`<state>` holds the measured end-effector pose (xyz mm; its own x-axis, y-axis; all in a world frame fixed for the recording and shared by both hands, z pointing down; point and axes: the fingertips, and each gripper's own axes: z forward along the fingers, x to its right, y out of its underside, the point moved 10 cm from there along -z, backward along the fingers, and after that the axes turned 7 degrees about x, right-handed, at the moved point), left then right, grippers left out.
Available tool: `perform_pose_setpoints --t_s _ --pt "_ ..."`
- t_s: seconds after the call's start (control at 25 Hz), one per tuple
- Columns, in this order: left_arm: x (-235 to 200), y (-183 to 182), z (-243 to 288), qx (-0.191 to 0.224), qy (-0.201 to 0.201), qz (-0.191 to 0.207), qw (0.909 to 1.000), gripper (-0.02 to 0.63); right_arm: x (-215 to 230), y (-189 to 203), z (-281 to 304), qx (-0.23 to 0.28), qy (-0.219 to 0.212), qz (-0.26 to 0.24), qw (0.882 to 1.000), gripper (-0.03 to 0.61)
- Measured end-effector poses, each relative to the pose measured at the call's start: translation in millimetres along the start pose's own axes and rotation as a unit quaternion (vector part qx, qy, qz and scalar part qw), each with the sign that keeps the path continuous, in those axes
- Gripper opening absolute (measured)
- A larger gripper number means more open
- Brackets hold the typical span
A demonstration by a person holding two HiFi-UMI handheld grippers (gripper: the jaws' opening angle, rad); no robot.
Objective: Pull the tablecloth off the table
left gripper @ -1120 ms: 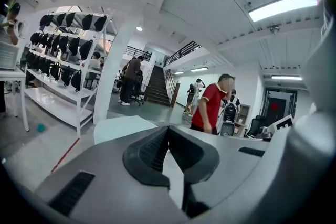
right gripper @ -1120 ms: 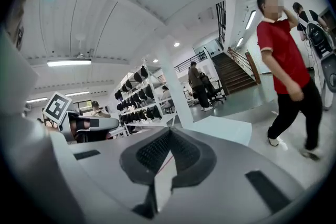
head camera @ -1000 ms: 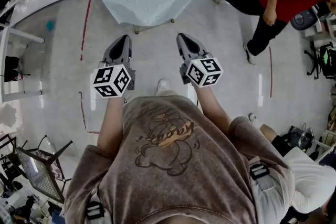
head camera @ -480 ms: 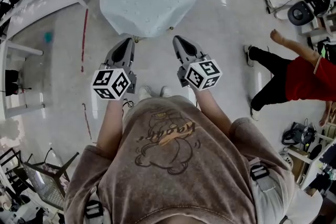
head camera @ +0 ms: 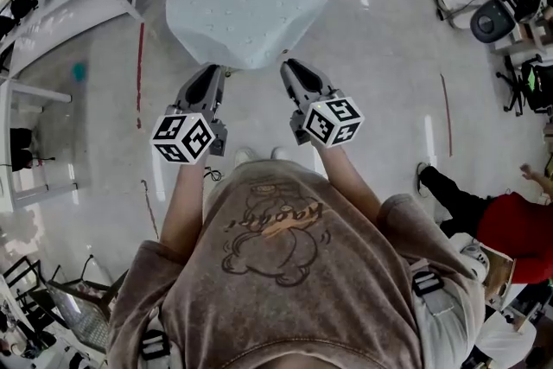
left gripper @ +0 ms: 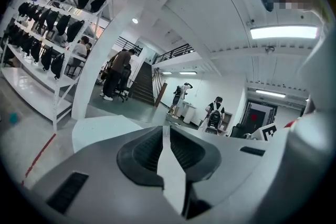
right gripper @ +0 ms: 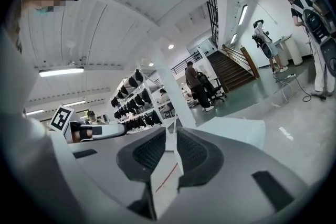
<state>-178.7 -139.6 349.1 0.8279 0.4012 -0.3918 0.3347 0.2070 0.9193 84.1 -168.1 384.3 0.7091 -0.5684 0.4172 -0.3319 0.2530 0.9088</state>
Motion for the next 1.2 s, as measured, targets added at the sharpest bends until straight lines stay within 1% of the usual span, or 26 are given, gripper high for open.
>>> perform_pose_setpoints --t_s 0.08,0.24,0.28,0.4,0.52,0.68,0.8,0.88,1.04,1.2 --pt "-1.9 0.7 0.9 -0.002 0.002 -0.007 1.0 0.08 -0.7 1.3 2.1 -0.005 -0.006 0.005 1.0 0.084" --pt "-5.4 3.0 3.5 -0.006 0.015 -0.023 0.9996 0.122 -1.8 4.0 4.7 -0.013 -0.017 0.017 1.0 0.179" --pt "-7.5 3.7 3.8 -0.007 0.017 -0.026 0.9995 0.142 -2.7 5.4 6.2 -0.016 -0.021 0.021 0.999 0.198" --pt "-12.8 5.9 4.9 -0.007 0.022 -0.045 0.9987 0.245 -3.1 10.4 8.1 -0.023 -0.026 0.038 0.999 0.262" --pt "-13.7 7.6 8.1 -0.01 0.031 -0.057 0.9978 0.28 1.6 13.6 7.4 -0.021 -0.025 0.064 0.997 0.299" --pt "-15.3 13.1 14.6 -0.01 0.044 -0.084 0.9954 0.294 9.1 20.3 6.9 -0.025 -0.031 0.09 0.995 0.34" --pt "-22.1 21.9 18.5 -0.019 0.049 -0.098 0.9938 0.296 12.7 29.9 10.2 -0.032 -0.032 0.101 0.994 0.344" --pt "-31.0 29.5 22.0 -0.026 0.045 -0.104 0.9932 0.297 16.5 37.7 16.3 -0.036 -0.033 0.106 0.993 0.346" --pt "-45.9 47.9 34.9 -0.039 0.038 -0.111 0.9923 0.298 34.1 51.4 26.7 -0.038 -0.031 0.122 0.991 0.347" --pt "-60.3 69.7 45.1 -0.06 0.042 -0.119 0.9902 0.298 49.3 70.2 33.3 -0.045 -0.023 0.132 0.99 0.347"
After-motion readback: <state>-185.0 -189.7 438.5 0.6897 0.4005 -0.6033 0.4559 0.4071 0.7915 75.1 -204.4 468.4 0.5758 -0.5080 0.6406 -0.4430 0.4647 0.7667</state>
